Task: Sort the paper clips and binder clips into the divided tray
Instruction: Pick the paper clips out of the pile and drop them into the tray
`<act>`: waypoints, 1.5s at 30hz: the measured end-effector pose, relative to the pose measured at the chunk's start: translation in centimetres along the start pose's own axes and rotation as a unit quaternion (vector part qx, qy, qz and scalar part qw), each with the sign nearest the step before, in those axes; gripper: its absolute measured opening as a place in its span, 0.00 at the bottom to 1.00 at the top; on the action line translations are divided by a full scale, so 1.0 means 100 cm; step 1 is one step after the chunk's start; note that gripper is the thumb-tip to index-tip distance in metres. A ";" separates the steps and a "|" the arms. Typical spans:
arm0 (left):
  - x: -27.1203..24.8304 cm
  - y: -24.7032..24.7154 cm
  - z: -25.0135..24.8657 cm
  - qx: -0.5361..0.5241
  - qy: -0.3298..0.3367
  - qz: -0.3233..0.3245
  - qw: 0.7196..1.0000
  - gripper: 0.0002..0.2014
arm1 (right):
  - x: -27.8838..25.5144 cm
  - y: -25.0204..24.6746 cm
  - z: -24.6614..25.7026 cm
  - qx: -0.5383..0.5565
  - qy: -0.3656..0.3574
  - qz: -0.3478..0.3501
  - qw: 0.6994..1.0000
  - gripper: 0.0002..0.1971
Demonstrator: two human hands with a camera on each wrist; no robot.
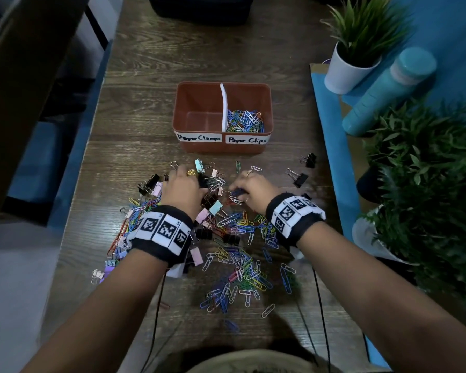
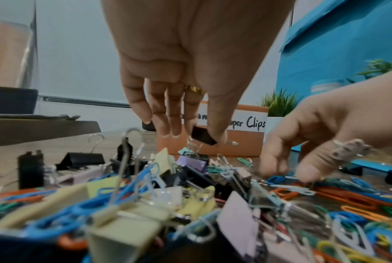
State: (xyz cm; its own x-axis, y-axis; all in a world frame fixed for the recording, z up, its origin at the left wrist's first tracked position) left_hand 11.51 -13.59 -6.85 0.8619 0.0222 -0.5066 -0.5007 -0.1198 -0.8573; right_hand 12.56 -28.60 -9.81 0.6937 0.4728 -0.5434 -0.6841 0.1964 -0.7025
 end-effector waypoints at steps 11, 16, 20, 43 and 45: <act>-0.019 0.016 -0.008 -0.015 0.106 0.010 0.994 0.27 | -0.029 0.003 -0.029 -0.030 0.126 0.022 0.991 0.27; -0.048 0.053 -0.045 0.031 0.233 0.105 0.966 0.28 | -0.045 0.036 -0.036 0.037 0.112 0.038 0.992 0.26; -0.030 0.042 -0.064 -0.036 0.168 0.074 0.982 0.22 | -0.055 0.041 -0.037 0.036 0.130 0.013 0.991 0.26; 0.001 -0.043 -0.068 -0.208 0.158 0.022 0.965 0.14 | -0.090 -0.070 -0.025 0.252 0.100 -0.257 0.927 0.06; 0.015 -0.077 -0.068 -0.237 0.151 -0.025 0.959 0.15 | -0.072 -0.099 -0.020 0.303 0.082 -0.299 0.901 0.05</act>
State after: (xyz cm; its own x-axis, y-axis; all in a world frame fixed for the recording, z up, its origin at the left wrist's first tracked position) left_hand 17.22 -19.34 -0.35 0.9032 -0.2401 -0.3558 -0.4280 -0.5658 -0.7048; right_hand 14.82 -35.64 0.18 0.9690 0.0033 -0.2469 -0.1401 0.8306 -0.5389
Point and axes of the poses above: each hand's wrist, its own x-axis towards the middle knuckle, its own y-axis out of the palm, z = x × y, the point moved 6 cm from there along x, towards the middle knuckle, and after that the axes turned 11 degrees about z, right-handed, at the moved point
